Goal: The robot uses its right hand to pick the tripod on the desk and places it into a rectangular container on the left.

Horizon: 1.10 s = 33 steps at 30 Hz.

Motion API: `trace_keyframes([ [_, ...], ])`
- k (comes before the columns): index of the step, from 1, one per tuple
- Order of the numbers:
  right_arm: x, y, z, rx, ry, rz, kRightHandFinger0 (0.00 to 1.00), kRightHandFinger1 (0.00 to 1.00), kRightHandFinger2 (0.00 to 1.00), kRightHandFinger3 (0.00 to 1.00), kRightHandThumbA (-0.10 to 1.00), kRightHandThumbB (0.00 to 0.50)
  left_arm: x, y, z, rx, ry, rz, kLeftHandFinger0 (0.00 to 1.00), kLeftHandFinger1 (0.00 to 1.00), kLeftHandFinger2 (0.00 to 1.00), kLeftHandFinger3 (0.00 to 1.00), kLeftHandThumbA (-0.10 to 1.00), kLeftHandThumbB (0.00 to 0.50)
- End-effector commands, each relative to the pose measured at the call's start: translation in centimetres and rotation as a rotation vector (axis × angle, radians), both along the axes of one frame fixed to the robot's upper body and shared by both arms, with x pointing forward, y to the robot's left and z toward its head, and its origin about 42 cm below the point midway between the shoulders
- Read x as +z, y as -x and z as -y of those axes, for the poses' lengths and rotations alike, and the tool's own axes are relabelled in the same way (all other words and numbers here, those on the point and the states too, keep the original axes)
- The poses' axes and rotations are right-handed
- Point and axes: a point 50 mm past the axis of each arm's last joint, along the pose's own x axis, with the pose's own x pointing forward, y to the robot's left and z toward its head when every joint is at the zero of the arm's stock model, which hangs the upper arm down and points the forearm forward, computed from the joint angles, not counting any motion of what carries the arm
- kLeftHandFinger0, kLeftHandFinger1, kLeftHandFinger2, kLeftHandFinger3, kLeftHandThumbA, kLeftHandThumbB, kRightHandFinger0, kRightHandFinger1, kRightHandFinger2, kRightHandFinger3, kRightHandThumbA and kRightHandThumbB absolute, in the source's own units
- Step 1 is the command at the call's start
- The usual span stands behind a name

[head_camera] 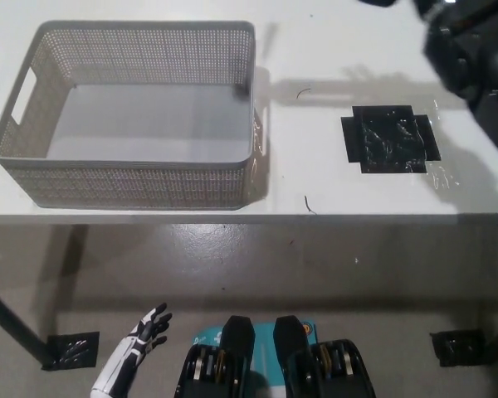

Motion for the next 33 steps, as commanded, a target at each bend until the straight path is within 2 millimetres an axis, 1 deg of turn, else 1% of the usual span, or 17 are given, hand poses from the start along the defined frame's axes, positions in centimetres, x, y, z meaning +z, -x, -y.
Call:
trace_keyframes([
  [1,5.2,1.7,-5.8,0.121,0.075,0.146,0.0,0.01,0.52,0.32,-0.1,0.324,0.6,0.0,-0.7,-0.027,-0.001,0.052,1.0,1.0,1.0,1.0,1.0,0.5],
  [2,4.6,1.8,-7.5,0.123,0.105,0.125,0.0,0.0,0.5,0.33,-0.1,0.32,0.5,0.0,-0.6,-0.028,-0.003,0.051,1.0,1.0,1.0,1.0,1.0,0.5],
  [4,4.1,1.9,-8.6,0.118,0.129,0.119,0.0,0.0,0.5,0.32,-0.1,0.317,0.4,0.0,-0.6,-0.03,-0.002,0.049,1.0,1.0,1.0,1.0,1.0,0.5],
  [5,3.5,2.0,-9.8,0.131,0.14,0.107,0.0,0.0,0.49,0.34,-0.1,0.372,0.4,0.1,-0.6,-0.029,-0.002,0.047,1.0,1.0,1.0,1.0,1.0,0.5],
  [9,1.7,2.0,-12.5,0.134,0.255,0.088,0.0,0.0,0.41,0.31,-0.1,0.355,0.5,0.2,-0.5,-0.025,0.0,0.041,1.0,1.0,1.0,1.0,1.0,0.5],
  [10,1.6,1.9,-12.7,0.13,0.269,0.09,0.0,0.0,0.4,0.31,-0.1,0.355,0.6,0.1,-0.5,-0.026,-0.001,0.041,1.0,1.0,1.0,1.0,1.0,0.5],
  [11,1.1,1.7,-13.1,0.117,0.289,0.09,0.0,0.0,0.35,0.37,-0.1,0.358,0.6,0.1,-0.5,-0.025,-0.003,0.042,1.0,1.0,1.0,1.0,1.0,0.5],
  [13,0.2,1.3,-13.7,0.11,0.329,0.104,0.0,0.0,0.26,0.39,-0.1,0.361,0.6,0.0,-0.5,-0.03,-0.014,0.046,1.0,1.0,1.0,1.0,1.0,0.5],
  [17,-1.6,0.6,-14.0,0.082,0.4,0.098,0.0,0.0,0.21,0.51,-0.1,0.361,0.6,0.1,-0.2,-0.035,-0.013,0.048,1.0,1.0,1.0,1.0,1.0,0.5],
  [20,-3.4,0.3,-13.9,0.045,0.447,0.163,0.0,0.0,0.08,0.42,-0.08,0.396,0.7,0.0,-0.2,-0.038,-0.016,0.048,1.0,1.0,1.0,1.0,1.0,0.5],
  [22,-4.3,0.0,-13.8,-0.003,0.492,0.155,0.0,0.0,0.04,0.45,-0.03,0.373,0.8,-0.1,-0.2,-0.043,-0.029,0.051,1.0,1.0,1.0,1.0,1.0,0.5],
  [24,-4.6,-0.1,-13.7,-0.025,0.473,0.128,0.0,0.0,0.11,0.56,0.07,0.398,0.9,-0.2,-0.3,-0.046,-0.036,0.055,1.0,1.0,1.0,1.0,1.0,0.5],
  [25,-4.7,-0.2,-13.6,-0.031,0.439,0.105,0.16,0.28,0.36,0.76,0.12,0.401,1.0,-0.3,-0.4,-0.049,-0.033,0.057,1.0,1.0,1.0,1.0,1.0,0.5],
  [26,-4.7,-0.3,-13.4,-0.065,0.361,0.038,0.99,1.0,1.0,1.0,0.53,0.446,1.0,-0.4,-0.4,-0.052,-0.035,0.061,1.0,1.0,1.0,1.0,1.0,0.5],
  [28,-4.1,-0.4,-13.3,-0.08,0.343,0.018,1.0,1.0,1.0,1.0,0.78,0.498,1.1,-0.5,-0.4,-0.054,-0.031,0.063,1.0,1.0,1.0,1.0,1.0,0.5],
  [30,-3.3,-0.5,-13.1,-0.079,0.305,-0.006,1.0,1.0,1.0,1.0,0.85,0.5,1.1,-0.6,-0.2,-0.057,-0.026,0.059,1.0,1.0,1.0,1.0,1.0,0.5],
  [33,-1.7,-0.6,-12.8,-0.072,0.278,-0.011,1.0,1.0,1.0,1.0,0.93,0.471,1.0,-0.6,-0.3,-0.068,-0.03,0.062,1.0,1.0,1.0,1.0,1.0,0.5],
])
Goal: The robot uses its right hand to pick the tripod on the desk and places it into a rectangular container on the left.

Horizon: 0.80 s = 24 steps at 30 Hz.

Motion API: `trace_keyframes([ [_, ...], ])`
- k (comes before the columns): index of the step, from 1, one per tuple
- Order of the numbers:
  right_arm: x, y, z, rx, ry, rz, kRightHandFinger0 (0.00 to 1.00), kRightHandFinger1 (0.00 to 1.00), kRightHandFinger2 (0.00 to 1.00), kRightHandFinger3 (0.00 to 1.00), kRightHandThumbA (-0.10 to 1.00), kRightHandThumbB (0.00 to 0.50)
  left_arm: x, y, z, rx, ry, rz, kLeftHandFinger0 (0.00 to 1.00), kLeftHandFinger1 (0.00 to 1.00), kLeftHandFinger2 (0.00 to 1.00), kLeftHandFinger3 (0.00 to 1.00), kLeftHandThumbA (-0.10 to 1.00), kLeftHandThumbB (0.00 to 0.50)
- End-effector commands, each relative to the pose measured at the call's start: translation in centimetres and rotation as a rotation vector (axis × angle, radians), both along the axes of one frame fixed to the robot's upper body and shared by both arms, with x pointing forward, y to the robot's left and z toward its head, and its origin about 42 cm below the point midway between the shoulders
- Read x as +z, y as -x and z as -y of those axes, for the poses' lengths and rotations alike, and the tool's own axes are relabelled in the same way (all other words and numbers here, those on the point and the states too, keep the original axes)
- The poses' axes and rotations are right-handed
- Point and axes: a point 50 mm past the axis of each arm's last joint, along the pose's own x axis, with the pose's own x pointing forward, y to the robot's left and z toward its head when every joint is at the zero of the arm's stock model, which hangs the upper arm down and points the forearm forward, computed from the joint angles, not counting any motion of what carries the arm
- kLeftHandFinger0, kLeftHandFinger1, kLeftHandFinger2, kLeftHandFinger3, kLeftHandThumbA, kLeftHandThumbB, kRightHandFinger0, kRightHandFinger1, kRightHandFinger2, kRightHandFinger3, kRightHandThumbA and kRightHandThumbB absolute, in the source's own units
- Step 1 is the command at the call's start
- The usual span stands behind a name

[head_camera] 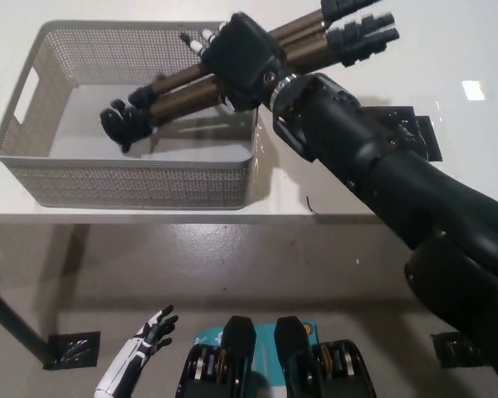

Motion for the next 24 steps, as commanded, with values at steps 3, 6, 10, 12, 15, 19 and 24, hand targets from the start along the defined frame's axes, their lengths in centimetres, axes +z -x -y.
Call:
trace_keyframes([
  [3,9.5,-0.3,-0.4,0.023,-0.233,0.113,1.0,1.0,1.0,1.0,1.0,0.456,0.9,-0.6,-0.6,-0.035,-0.015,0.054,1.0,1.0,1.0,1.0,1.0,0.5],
  [6,12.5,-0.2,0.3,0.06,-0.355,0.098,1.0,1.0,1.0,1.0,1.0,0.435,0.9,-0.7,-0.3,-0.042,-0.001,0.05,1.0,1.0,1.0,1.0,1.0,0.5],
  [10,17.1,0.5,0.2,0.109,-0.432,0.093,1.0,1.0,1.0,1.0,1.0,0.44,0.9,-0.7,-0.1,-0.041,-0.018,0.048,1.0,1.0,1.0,1.0,1.0,0.5],
  [12,19.4,0.9,0.2,0.149,-0.476,0.093,1.0,1.0,1.0,1.0,1.0,0.444,1.0,-0.9,-0.1,-0.044,-0.021,0.05,1.0,1.0,1.0,1.0,1.0,0.5],
  [15,22.9,1.9,-0.1,0.217,-0.602,0.056,1.0,1.0,1.0,1.0,1.0,0.461,1.0,-1.1,0.2,-0.053,-0.025,0.053,1.0,1.0,1.0,1.0,1.0,0.5],
  [19,27.7,3.7,0.4,0.366,-0.847,-0.029,1.0,1.0,1.0,1.0,1.0,0.442,0.8,-1.2,0.6,-0.053,-0.023,0.048,1.0,1.0,1.0,1.0,1.0,0.5],
  [24,34.5,8.9,6.9,0.675,-1.381,-0.077,1.0,1.0,1.0,1.0,1.0,0.408,1.2,-1.5,0.9,-0.058,-0.013,0.06,1.0,1.0,1.0,1.0,1.0,0.5],
])
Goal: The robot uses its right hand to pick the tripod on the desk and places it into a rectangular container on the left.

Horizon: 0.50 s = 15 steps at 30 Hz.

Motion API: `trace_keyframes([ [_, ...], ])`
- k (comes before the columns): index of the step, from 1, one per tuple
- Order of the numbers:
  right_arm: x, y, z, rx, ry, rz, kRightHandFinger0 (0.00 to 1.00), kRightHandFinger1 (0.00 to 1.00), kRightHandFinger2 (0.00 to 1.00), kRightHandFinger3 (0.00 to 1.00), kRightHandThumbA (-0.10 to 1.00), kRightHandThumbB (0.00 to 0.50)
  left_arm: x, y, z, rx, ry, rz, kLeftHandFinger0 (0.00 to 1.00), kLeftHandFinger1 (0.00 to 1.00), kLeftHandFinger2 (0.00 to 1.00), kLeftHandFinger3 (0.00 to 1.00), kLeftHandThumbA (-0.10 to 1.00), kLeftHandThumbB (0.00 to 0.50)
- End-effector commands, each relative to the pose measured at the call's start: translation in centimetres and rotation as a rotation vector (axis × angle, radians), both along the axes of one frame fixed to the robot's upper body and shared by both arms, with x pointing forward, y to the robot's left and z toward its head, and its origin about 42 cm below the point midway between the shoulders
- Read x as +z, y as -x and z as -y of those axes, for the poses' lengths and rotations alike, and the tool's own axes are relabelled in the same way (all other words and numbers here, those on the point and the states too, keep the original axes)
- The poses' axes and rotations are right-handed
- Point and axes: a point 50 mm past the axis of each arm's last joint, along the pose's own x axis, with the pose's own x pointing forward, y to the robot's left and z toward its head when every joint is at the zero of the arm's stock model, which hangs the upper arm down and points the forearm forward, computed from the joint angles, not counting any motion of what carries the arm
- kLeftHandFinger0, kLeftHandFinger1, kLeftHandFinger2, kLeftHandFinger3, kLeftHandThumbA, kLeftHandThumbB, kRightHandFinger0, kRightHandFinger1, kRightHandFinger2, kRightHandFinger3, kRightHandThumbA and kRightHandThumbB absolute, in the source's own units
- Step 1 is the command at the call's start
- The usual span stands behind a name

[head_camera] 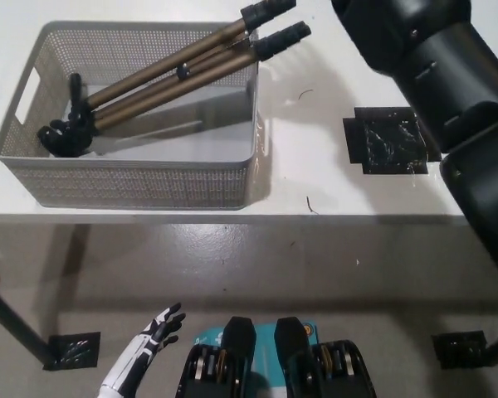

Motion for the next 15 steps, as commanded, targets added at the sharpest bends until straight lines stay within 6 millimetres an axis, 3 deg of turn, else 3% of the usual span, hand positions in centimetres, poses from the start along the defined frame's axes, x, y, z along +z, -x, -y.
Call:
trace_keyframes([
  [1,13.4,8.3,6.1,0.434,-0.607,0.091,1.0,1.0,1.0,1.0,1.0,0.373,1.1,-0.9,0.4,-0.025,0.002,0.057,1.0,1.0,1.0,1.0,1.0,0.5],
  [3,12.8,10.2,9.2,0.459,-0.649,0.165,1.0,1.0,1.0,1.0,1.0,0.37,1.3,-0.8,0.0,-0.018,0.003,0.058,1.0,1.0,1.0,1.0,1.0,0.5],
  [4,11.4,12.3,12.3,0.536,-0.714,0.212,1.0,1.0,1.0,1.0,1.0,0.315,1.4,-0.9,-0.3,-0.011,0.005,0.061,1.0,1.0,1.0,1.0,1.0,0.5],
  [6,9.0,14.4,14.6,0.59,-0.819,0.241,1.0,1.0,1.0,1.0,1.0,0.411,1.6,-1.0,-0.5,-0.009,0.006,0.062,1.0,1.0,1.0,1.0,1.0,0.5],
  [7,6.8,15.8,16.1,0.597,-0.843,0.272,1.0,1.0,1.0,1.0,1.0,0.378,1.8,-1.1,-0.6,-0.007,0.004,0.062,1.0,1.0,1.0,1.0,1.0,0.5],
  [8,2.4,18.1,18.3,0.592,-0.851,0.286,1.0,1.0,1.0,1.0,1.0,0.354,1.8,-1.0,-0.5,-0.004,0.004,0.062,1.0,1.0,1.0,1.0,1.0,0.5],
  [9,0.5,18.9,18.9,0.605,-0.858,0.283,1.0,1.0,1.0,1.0,1.0,0.371,1.9,-1.3,-0.4,0.0,0.009,0.065,1.0,1.0,1.0,1.0,1.0,0.5],
  [11,-7.0,22.1,20.2,0.581,-0.883,0.255,1.0,1.0,1.0,1.0,1.0,0.367,1.7,-1.0,-0.6,0.001,0.006,0.068,1.0,1.0,1.0,1.0,1.0,0.5],
  [14,-15.9,26.1,20.9,0.521,-0.937,0.161,1.0,1.0,1.0,1.0,1.0,0.399,1.9,-1.3,-0.3,-0.001,0.024,0.067,1.0,1.0,1.0,1.0,1.0,0.5],
  [15,-16.8,26.3,20.9,0.518,-0.938,0.15,1.0,1.0,1.0,1.0,1.0,0.4,2.0,-1.5,-0.2,0.0,0.028,0.069,1.0,1.0,1.0,1.0,1.0,0.5],
])
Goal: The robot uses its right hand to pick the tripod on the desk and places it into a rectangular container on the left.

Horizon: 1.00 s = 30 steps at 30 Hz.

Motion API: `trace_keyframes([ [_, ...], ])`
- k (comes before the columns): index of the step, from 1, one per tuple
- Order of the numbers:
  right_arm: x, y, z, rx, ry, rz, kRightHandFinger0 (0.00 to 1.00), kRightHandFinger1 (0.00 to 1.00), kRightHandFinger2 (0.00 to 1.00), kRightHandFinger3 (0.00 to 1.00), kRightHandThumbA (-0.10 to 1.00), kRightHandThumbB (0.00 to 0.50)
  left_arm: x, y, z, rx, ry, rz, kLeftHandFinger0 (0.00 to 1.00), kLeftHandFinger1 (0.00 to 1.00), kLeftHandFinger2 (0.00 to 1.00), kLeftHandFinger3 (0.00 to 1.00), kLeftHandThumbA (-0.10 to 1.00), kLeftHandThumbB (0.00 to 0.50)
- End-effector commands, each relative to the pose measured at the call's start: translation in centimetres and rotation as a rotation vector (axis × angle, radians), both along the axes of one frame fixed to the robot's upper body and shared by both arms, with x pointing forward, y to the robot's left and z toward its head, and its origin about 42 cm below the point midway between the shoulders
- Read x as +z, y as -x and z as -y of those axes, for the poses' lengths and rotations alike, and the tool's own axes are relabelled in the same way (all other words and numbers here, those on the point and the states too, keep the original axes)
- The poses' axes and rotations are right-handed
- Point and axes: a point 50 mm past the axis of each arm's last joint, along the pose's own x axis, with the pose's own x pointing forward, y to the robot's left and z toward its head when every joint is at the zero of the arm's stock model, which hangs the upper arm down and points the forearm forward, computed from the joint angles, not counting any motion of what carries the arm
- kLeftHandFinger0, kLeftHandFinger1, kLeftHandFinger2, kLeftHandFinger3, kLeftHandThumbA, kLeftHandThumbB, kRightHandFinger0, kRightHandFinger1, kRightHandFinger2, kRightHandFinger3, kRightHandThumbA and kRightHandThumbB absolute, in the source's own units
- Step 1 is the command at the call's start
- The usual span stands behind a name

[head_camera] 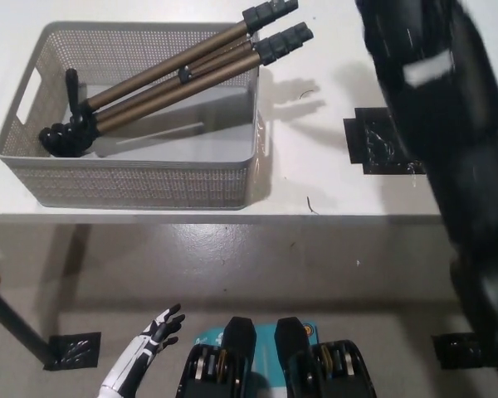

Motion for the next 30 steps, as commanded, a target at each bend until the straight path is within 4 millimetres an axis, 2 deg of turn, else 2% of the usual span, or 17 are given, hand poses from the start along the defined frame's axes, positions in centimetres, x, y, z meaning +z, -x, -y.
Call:
trace_keyframes([
  [1,-8.8,22.8,13.3,0.277,-0.553,0.236,1.0,1.0,1.0,1.0,1.0,0.38,2.4,-1.6,-0.2,-0.004,0.035,0.08,1.0,1.0,1.0,1.0,1.0,0.5],
  [3,-14.2,24.3,12.6,0.231,-0.57,0.124,1.0,1.0,1.0,1.0,1.0,0.354,3.2,-1.7,0.2,-0.008,0.051,0.1,1.0,1.0,1.0,1.0,1.0,0.5],
  [4,-17.0,24.8,12.1,0.216,-0.583,0.04,1.0,1.0,1.0,1.0,1.0,0.365,3.8,-2.1,0.3,-0.015,0.065,0.123,1.0,1.0,1.0,1.0,1.0,0.5],
  [5,-17.3,24.9,12.1,0.214,-0.585,0.03,1.0,1.0,1.0,1.0,1.0,0.365,3.9,-2.1,0.3,-0.016,0.066,0.124,1.0,1.0,1.0,1.0,1.0,0.5],
  [6,-20.7,25.4,11.9,0.203,-0.617,-0.066,1.0,1.0,1.0,1.0,1.0,0.365,4.2,-2.2,0.5,-0.018,0.075,0.149,1.0,1.0,1.0,1.0,1.0,0.5],
  [8,-24.0,25.6,11.6,0.179,-0.666,-0.179,1.0,1.0,1.0,1.0,1.0,0.35,4.7,-2.6,0.6,-0.025,0.077,0.178,1.0,1.0,1.0,1.0,1.0,0.5],
  [9,-26.4,25.5,11.3,0.157,-0.689,-0.238,1.0,1.0,1.0,1.0,1.0,0.33,5.1,-2.8,0.7,-0.023,0.084,0.186,1.0,1.0,1.0,1.0,1.0,0.5],
  [10,-27.8,25.5,11.2,0.139,-0.688,-0.274,1.0,1.0,1.0,1.0,1.0,0.311,5.1,-2.8,0.8,-0.02,0.092,0.189,1.0,1.0,1.0,1.0,1.0,0.5],
  [11,-29.1,25.6,11.0,0.13,-0.698,-0.323,1.0,1.0,1.0,1.0,1.0,0.321,5.2,-3.0,0.9,-0.019,0.099,0.188,1.0,1.0,1.0,1.0,1.0,0.5],
  [13,-31.5,25.5,10.7,0.134,-0.693,-0.423,1.0,1.0,1.0,1.0,1.0,0.289,5.4,-3.4,0.8,-0.015,0.103,0.195,1.0,1.0,1.0,1.0,1.0,0.5],
  [16,-32.6,25.1,10.5,0.127,-0.692,-0.466,1.0,1.0,1.0,1.0,1.0,0.29,5.8,-4.0,0.7,-0.003,0.098,0.198,1.0,1.0,1.0,1.0,1.0,0.5],
  [18,-33.8,24.4,10.6,0.115,-0.685,-0.508,1.0,1.0,1.0,1.0,1.0,0.248,6.1,-4.6,0.6,0.004,0.097,0.203,1.0,1.0,1.0,1.0,1.0,0.5],
  [20,-35.3,23.8,10.7,0.078,-0.697,-0.57,1.0,1.0,1.0,1.0,1.0,0.262,6.0,-4.8,0.5,0.006,0.09,0.198,1.0,1.0,1.0,1.0,1.0,0.5],
  [23,-37.3,23.0,10.9,0.06,-0.744,-0.632,1.0,1.0,1.0,1.0,1.0,0.249,5.8,-5.0,0.3,0.01,0.09,0.195,1.0,1.0,1.0,1.0,1.0,0.5],
  [28,-38.2,22.0,11.4,0.065,-0.774,-0.661,1.0,1.0,1.0,1.0,1.0,0.205,5.7,-5.5,0.3,0.006,0.087,0.188,1.0,1.0,1.0,1.0,1.0,0.5],
  [30,-38.3,21.8,11.4,0.066,-0.789,-0.679,1.0,1.0,1.0,1.0,1.0,0.205,5.7,-5.7,0.2,0.004,0.081,0.184,1.0,1.0,1.0,1.0,1.0,0.5],
])
